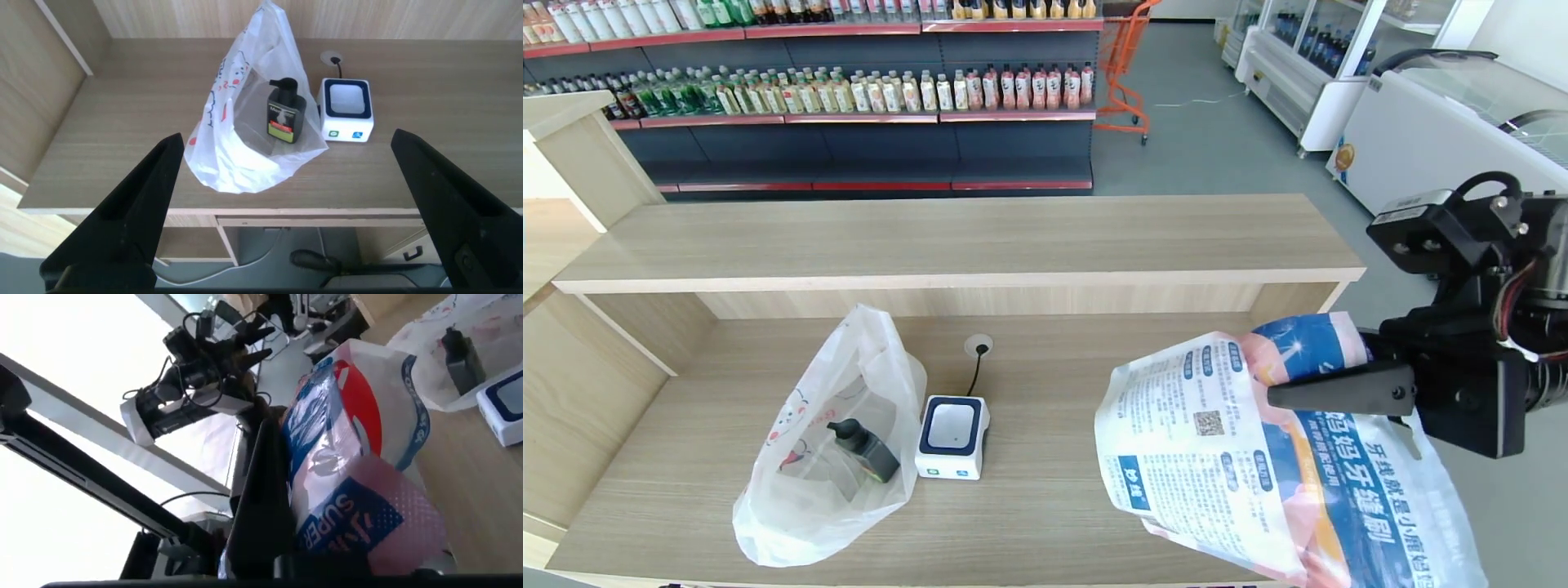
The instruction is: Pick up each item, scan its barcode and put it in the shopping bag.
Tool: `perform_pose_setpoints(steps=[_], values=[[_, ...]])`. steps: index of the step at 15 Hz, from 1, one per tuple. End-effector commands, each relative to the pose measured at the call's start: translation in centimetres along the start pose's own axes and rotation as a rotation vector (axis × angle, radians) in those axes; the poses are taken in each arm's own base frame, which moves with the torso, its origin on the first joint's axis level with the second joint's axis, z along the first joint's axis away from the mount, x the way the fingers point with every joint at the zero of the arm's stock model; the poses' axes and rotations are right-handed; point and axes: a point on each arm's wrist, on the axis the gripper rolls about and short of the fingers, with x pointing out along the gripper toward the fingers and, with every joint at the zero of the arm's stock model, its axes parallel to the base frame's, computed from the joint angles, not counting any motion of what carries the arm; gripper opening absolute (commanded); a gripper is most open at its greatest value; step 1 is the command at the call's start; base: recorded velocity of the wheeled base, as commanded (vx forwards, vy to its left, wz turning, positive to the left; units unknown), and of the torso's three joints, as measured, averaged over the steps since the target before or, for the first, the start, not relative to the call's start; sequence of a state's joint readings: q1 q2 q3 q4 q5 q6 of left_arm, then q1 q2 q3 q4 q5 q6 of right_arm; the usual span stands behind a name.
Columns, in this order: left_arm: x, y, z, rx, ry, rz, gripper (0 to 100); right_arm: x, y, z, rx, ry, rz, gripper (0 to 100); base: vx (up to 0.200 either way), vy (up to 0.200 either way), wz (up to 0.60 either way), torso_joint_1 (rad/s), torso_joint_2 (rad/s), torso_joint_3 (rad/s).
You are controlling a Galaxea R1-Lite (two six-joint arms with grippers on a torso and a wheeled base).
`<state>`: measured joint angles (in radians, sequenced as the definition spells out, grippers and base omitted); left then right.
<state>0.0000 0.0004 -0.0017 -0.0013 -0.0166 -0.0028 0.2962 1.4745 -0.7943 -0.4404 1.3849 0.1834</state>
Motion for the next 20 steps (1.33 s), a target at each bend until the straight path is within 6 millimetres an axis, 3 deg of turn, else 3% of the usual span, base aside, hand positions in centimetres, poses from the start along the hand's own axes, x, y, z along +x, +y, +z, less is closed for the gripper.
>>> perform_pose_setpoints(steps=[1,8,20], values=[[0.00,0.00,0.00,0.000,-0.001,0.000,100,-0.31,1.81,0.81,0.043,-0.012,0.003,0,0.000,0.000,0.00,0.000,0.00,0.000],[0.00,0.00,0.00,0.000,-0.001,0.000,100,-0.71,2.34,1.02,0.185,-0.022,-0.007,0,0.000,0.000,0.00,0.000,0.00,0.000],[0.00,0.00,0.00,0.000,-0.001,0.000,100,-0.73,2.49,1.08,0.185,-0.023,-0.006,0,0.000,0.000,0.00,0.000,0.00,0.000]])
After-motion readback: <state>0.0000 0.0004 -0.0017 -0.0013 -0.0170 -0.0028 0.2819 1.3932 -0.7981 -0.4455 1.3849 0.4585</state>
